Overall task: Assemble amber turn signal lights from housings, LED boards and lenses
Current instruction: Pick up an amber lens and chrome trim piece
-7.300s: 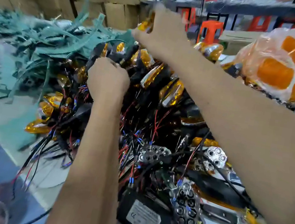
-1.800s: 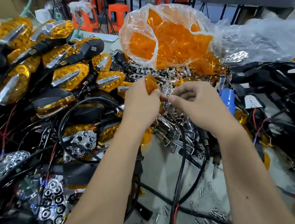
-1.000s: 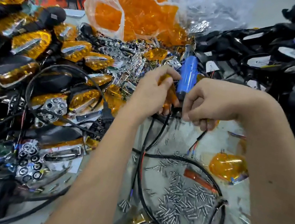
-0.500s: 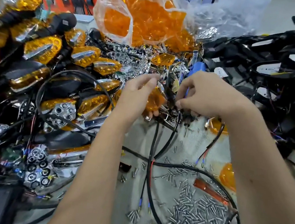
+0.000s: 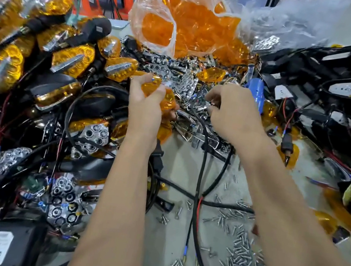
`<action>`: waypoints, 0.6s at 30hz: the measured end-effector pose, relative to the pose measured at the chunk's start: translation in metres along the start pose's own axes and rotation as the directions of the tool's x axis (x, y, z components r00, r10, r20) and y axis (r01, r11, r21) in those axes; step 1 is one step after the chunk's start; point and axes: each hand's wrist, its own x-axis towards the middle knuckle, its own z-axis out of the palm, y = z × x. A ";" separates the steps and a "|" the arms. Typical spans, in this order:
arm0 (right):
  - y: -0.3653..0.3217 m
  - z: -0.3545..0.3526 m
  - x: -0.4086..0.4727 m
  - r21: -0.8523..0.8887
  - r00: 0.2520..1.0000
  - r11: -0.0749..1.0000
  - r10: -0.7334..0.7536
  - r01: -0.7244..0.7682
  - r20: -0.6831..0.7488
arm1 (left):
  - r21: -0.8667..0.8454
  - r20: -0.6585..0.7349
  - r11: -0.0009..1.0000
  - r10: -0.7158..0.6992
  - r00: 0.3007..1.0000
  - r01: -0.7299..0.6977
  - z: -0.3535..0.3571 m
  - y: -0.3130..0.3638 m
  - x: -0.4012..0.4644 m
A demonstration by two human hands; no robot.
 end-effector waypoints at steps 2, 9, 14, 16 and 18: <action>0.011 -0.001 0.007 -0.093 0.992 0.990 -0.096 0.104 0.084 | 0.005 0.010 1.000 -0.018 1.000 0.018 0.000 0.000 0.000; 0.016 -0.005 0.026 -0.101 0.993 0.988 -0.122 0.120 -0.009 | 0.028 0.053 0.999 -0.031 0.998 0.029 -0.005 -0.001 0.001; -0.032 0.008 0.020 -0.087 0.959 0.965 -0.230 0.246 0.163 | 0.091 0.011 0.995 0.035 0.999 -0.036 -0.001 -0.004 0.002; -0.043 0.016 0.014 -0.200 0.942 0.953 -0.164 0.228 0.293 | 0.048 0.026 0.999 0.017 1.000 -0.018 0.001 -0.004 0.002; -0.038 0.018 0.012 -0.233 0.956 0.955 -0.117 0.183 0.270 | 0.063 0.037 0.998 0.007 0.999 -0.009 0.002 -0.004 0.002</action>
